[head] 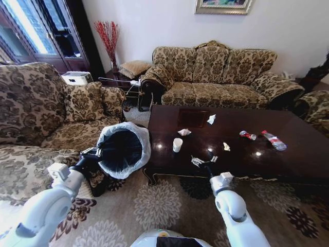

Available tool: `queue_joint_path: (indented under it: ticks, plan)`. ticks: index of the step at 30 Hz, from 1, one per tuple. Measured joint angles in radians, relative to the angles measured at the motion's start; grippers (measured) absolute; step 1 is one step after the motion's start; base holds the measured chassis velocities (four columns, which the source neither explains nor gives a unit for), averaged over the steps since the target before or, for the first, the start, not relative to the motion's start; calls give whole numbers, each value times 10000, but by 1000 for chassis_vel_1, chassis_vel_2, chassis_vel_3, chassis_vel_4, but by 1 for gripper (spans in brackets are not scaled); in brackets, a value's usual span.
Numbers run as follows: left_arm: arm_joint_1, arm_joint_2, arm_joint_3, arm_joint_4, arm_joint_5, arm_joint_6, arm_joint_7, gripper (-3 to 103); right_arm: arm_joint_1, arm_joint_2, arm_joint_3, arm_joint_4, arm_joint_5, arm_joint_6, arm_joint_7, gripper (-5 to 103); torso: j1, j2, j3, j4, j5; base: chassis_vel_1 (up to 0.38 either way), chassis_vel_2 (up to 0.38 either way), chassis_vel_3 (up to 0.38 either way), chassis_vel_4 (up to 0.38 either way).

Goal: Move to the front of the table and place the trash on the table into the trash bin.

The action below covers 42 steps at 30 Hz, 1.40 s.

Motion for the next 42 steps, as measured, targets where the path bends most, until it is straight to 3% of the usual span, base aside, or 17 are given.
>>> queue_joint_path:
  ticks: [9,23,28,30,42]
  plan:
    - [-20,-60,162,-78,1,1,2,0,-209,20,500,149,-124,428,-761,100,1,0,0,-1,1,0,0,0,0]
    - [-35,-65,196,-85,10,14,7,0,-311,35,296,141,-262,475,-707,100,0,2,0,0,0,-56,55,53,-48]
    - [-52,-35,186,-51,14,19,7,0,-325,63,154,-9,-672,418,-275,100,12,-1,4,-1,-1,-90,89,85,-88]
    - [-41,1,163,-51,12,21,12,0,-165,131,43,-391,-747,164,-118,100,10,-1,3,-4,0,-15,17,28,-19]
    - [81,-19,111,-53,13,32,27,0,1253,93,-1247,-2346,-705,269,-387,100,0,0,1,1,-1,0,0,0,0]
